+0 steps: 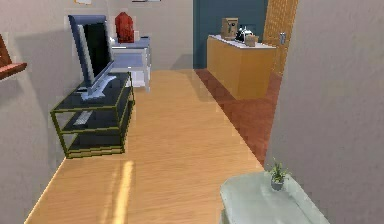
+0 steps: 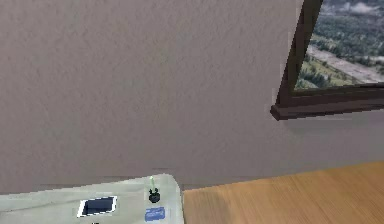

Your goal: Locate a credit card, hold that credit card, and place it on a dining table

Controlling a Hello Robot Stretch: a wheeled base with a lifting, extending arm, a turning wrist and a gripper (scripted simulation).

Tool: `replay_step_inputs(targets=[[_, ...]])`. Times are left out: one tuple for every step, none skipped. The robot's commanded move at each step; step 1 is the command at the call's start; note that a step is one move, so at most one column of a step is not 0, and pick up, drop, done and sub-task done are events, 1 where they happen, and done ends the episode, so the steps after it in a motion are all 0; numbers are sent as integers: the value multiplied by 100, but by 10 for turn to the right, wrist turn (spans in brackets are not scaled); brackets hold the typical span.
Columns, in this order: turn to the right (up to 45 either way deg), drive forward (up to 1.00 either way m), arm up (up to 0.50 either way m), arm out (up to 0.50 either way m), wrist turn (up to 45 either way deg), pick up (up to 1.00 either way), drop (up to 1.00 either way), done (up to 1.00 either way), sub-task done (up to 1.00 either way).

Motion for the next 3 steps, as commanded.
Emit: replay_step_inputs(targets=[[-90, 0, 0, 0, 0, 0, 0, 0, 0], [0, 0, 50, 0, 0, 0, 0, 0, 0], [0, 0, 16, 0, 0, 0, 0, 0, 0]])
